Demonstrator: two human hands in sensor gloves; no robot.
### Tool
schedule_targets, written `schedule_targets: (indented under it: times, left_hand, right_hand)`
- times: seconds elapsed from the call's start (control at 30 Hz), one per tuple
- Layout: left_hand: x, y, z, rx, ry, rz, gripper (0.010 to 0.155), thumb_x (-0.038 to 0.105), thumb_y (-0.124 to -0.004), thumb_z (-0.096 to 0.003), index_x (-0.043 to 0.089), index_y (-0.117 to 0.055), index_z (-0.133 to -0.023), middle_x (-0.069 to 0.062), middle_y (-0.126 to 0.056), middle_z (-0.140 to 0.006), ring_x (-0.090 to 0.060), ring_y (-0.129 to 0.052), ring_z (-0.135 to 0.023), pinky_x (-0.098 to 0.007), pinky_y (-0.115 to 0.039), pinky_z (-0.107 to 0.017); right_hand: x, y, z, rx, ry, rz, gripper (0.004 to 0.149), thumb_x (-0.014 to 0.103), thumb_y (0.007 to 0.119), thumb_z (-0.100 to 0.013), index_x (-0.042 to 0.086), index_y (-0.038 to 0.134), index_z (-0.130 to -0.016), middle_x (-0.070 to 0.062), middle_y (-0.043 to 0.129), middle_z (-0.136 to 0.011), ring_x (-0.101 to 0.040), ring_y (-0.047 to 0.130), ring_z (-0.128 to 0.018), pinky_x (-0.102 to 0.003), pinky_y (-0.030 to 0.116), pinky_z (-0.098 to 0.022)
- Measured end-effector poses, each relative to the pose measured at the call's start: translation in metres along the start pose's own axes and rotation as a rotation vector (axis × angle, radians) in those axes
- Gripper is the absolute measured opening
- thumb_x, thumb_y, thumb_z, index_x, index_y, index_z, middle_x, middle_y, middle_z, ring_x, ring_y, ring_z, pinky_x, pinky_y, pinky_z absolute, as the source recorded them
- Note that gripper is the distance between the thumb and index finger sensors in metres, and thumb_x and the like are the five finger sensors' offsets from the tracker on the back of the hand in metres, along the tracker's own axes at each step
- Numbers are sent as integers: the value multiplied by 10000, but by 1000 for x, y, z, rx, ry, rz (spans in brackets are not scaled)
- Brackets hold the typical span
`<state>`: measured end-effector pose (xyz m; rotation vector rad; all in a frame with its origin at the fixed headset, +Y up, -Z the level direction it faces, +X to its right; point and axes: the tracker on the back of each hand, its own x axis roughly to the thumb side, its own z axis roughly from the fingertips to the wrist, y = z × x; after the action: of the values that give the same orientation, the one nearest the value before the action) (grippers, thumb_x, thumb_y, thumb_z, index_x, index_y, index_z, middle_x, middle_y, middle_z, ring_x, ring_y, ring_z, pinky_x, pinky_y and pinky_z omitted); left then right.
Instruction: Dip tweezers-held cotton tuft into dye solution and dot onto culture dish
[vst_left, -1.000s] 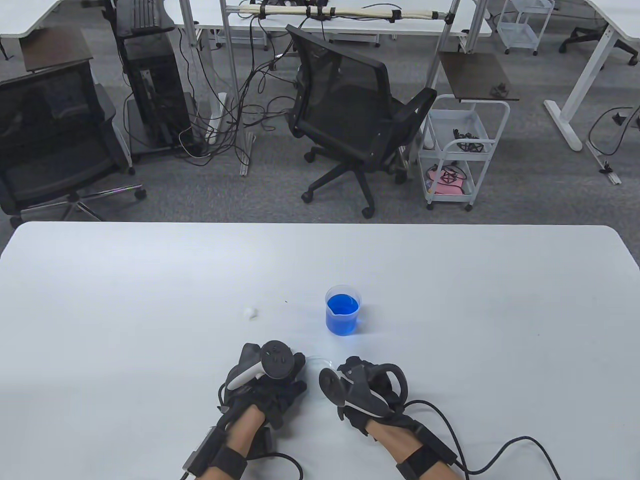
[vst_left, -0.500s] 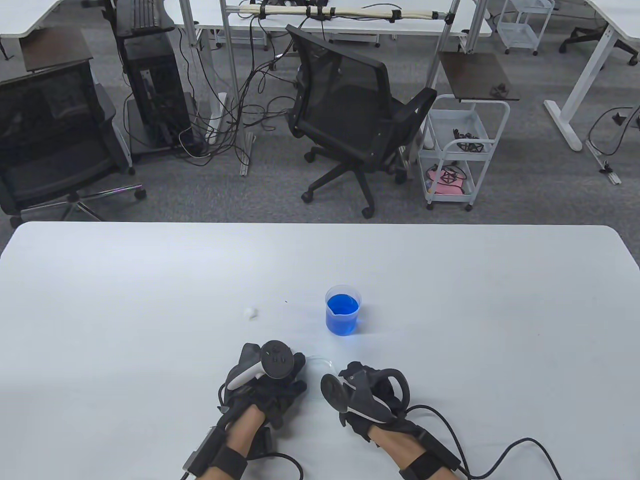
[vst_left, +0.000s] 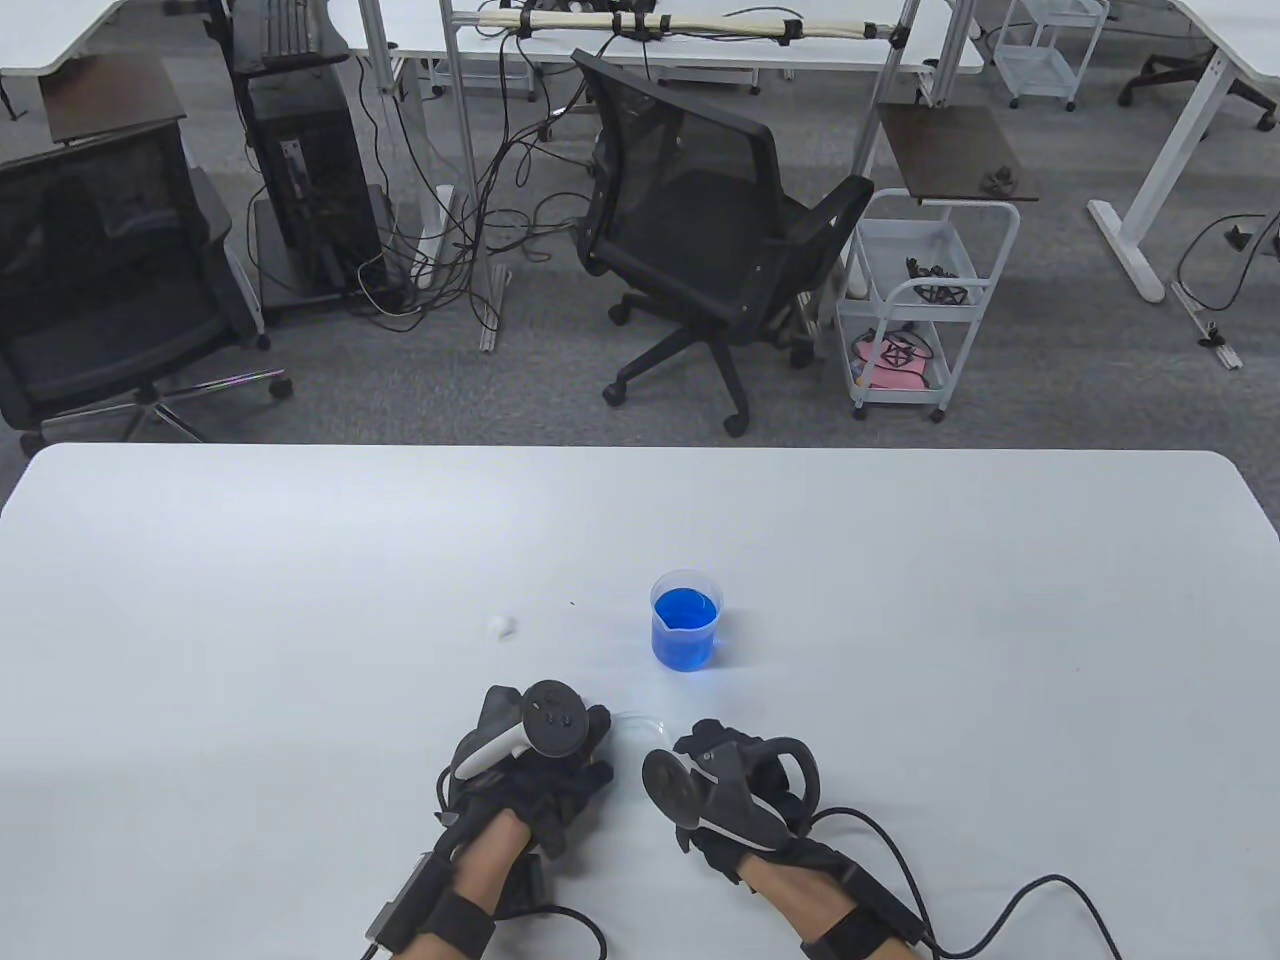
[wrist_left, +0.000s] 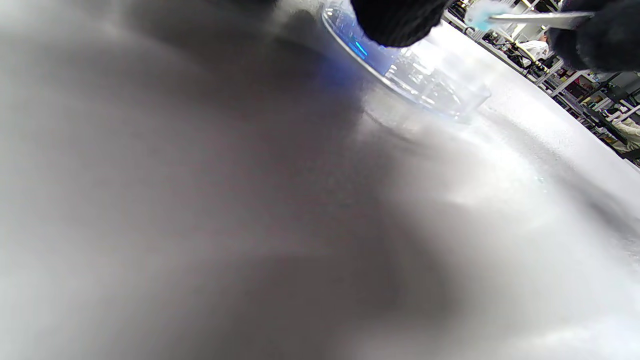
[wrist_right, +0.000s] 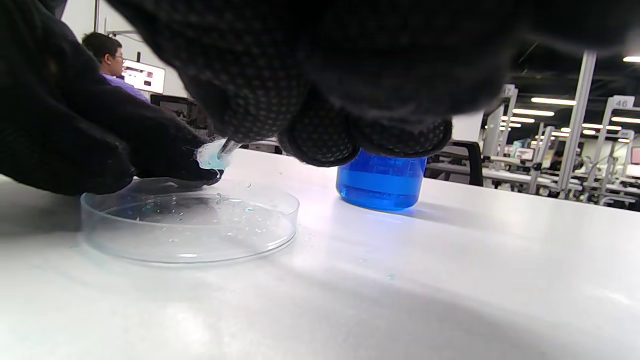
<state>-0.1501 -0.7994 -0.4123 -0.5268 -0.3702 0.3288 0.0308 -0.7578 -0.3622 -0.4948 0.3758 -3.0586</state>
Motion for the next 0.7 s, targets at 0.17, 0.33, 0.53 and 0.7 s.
schedule_targets:
  times: [0.17, 0.33, 0.53, 0.7]
  left_hand:
    - [0, 0, 0, 0, 2, -2, 666, 389, -622, -634, 182, -263, -1156, -217, -140, -1234, -516, -116, -1064, -773, -167, -661]
    - [0, 0, 0, 0, 0, 0, 667, 390, -623, -633, 184, -264, -1156, -217, -138, -1233, -515, -114, -1063, -773, -167, -660]
    - [0, 0, 0, 0, 0, 0, 667, 390, -622, -634, 182, -263, -1156, -217, -138, -1233, -515, -114, -1063, -773, -168, -661]
    - [0, 0, 0, 0, 0, 0, 667, 389, -621, -634, 181, -262, -1156, -217, -139, -1233, -516, -114, -1062, -773, -168, -661]
  right_hand:
    - [5, 16, -1, 51, -14, 32, 409, 286, 924, -262, -12, 1087, -490, -244, 1034, -517, -157, 979, -146, -312, 883, -37]
    - [4, 15, -3, 46, -5, 24, 409, 287, 925, -262, -12, 1087, -489, -242, 1035, -517, -156, 979, -147, -313, 883, -37]
    - [1, 0, -9, -13, 21, -22, 407, 286, 925, -262, -11, 1088, -487, -244, 1035, -516, -156, 979, -145, -312, 883, -35]
    - [4, 3, -13, -3, 15, -13, 407, 285, 925, -261, -12, 1088, -488, -244, 1035, -516, -157, 979, -145, -313, 883, -36]
